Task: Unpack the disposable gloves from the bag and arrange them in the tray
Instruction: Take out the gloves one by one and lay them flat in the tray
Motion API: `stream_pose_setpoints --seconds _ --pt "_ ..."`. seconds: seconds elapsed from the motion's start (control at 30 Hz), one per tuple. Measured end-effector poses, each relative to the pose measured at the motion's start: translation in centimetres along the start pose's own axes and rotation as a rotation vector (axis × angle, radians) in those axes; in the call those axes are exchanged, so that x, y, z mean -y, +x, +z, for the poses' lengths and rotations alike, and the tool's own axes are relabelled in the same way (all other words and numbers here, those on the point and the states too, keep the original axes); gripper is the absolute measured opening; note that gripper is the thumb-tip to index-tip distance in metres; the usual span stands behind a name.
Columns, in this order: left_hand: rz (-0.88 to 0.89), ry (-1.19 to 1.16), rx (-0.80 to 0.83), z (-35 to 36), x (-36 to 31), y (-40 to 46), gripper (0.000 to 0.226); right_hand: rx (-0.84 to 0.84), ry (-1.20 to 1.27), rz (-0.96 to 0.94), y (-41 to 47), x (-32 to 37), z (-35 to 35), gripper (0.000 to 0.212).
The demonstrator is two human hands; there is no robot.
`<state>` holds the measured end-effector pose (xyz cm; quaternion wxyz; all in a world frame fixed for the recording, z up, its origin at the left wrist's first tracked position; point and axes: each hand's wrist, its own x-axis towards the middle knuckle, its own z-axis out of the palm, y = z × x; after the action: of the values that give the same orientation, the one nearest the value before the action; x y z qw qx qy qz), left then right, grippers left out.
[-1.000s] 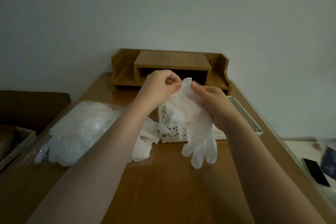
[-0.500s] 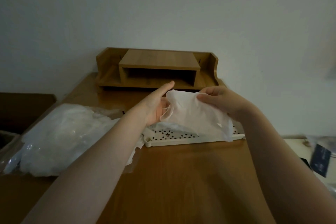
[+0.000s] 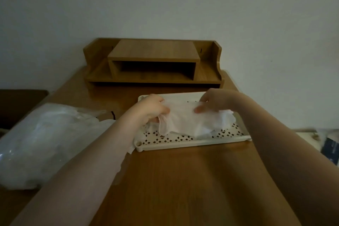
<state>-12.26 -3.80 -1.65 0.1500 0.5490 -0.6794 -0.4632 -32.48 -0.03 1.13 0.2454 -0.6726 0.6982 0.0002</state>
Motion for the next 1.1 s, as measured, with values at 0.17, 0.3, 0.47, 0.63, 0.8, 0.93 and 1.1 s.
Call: stream_pose_setpoints --seconds 0.17,0.3,0.47,0.63,0.8,0.93,1.1 --pt "-0.042 0.092 -0.076 -0.4 0.5 0.6 0.005 0.074 -0.125 0.051 0.8 -2.1 0.2 0.025" --pt "-0.038 0.203 -0.142 0.0 0.7 1.7 0.019 0.045 -0.031 0.07 1.1 -2.9 0.1 0.01" --pt "-0.016 0.421 -0.236 0.7 1.2 2.8 0.027 0.026 0.008 0.121 1.6 -3.3 -0.6 0.037" --pt "0.009 0.481 -0.307 0.9 1.5 2.8 0.028 -0.274 0.064 0.155 3.7 -3.0 1.2 0.047" --pt "0.251 0.709 -0.438 1.4 1.5 2.1 0.05 -0.41 -0.057 -0.142 1.8 -2.4 2.2 0.023" --pt "0.517 0.618 -0.247 3.8 0.3 0.8 0.029 -0.194 -0.212 -0.135 -0.3 -2.0 3.1 0.024" --pt "0.323 0.64 -0.006 5.6 1.5 0.8 0.042 -0.39 -0.334 -0.055 -0.5 -2.1 4.9 0.037"
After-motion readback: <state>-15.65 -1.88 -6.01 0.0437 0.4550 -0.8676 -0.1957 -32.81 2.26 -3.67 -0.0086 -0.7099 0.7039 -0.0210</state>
